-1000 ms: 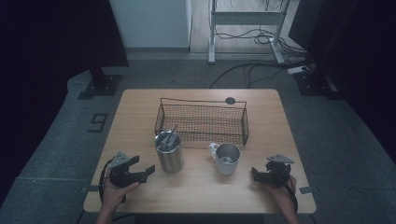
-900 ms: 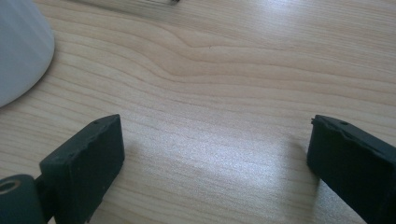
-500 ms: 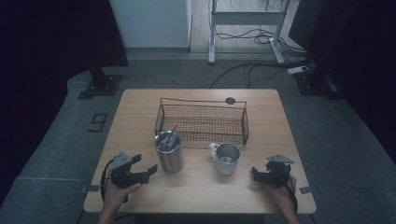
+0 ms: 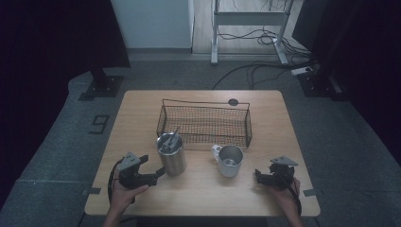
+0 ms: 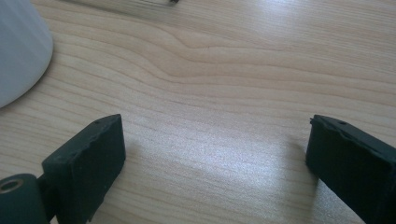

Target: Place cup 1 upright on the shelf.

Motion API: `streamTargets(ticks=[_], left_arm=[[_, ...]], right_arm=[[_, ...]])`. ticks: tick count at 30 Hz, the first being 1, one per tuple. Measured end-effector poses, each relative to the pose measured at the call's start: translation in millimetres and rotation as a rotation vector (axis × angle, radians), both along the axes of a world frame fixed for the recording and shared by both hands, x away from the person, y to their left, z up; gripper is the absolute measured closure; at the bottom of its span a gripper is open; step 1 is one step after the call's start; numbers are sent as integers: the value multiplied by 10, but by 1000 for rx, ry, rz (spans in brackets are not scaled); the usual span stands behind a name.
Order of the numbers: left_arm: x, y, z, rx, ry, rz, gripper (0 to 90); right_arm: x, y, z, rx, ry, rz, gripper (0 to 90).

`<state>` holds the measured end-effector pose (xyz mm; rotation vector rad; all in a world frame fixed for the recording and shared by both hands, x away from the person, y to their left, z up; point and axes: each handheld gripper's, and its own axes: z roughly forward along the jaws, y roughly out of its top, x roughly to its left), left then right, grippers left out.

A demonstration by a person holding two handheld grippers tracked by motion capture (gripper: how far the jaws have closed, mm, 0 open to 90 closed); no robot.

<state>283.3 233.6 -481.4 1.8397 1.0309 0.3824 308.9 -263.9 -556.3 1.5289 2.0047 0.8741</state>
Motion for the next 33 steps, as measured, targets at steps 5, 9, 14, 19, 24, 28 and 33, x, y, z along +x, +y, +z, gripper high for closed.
streamTargets(ticks=[5,9,14,19,24,28,33], left_arm=[[35,-59,-8,5,3,-13,83],[77,-118,-23,28,12,-42,58],[117,-160,-20,38,-6,-69,47],[152,-168,6,8,-27,-88,48],[186,-167,39,-21,-33,-111,48],[204,-170,40,-27,-35,-119,49],[245,-187,26,-25,-41,-117,48]], right_arm=[[0,0,0,0,0,0,46],[0,0,0,0,0,0,46],[0,0,0,0,0,0,46],[0,0,0,0,0,0,46],[0,0,0,0,0,0,46],[0,0,0,0,0,0,46],[0,0,0,0,0,0,46]])
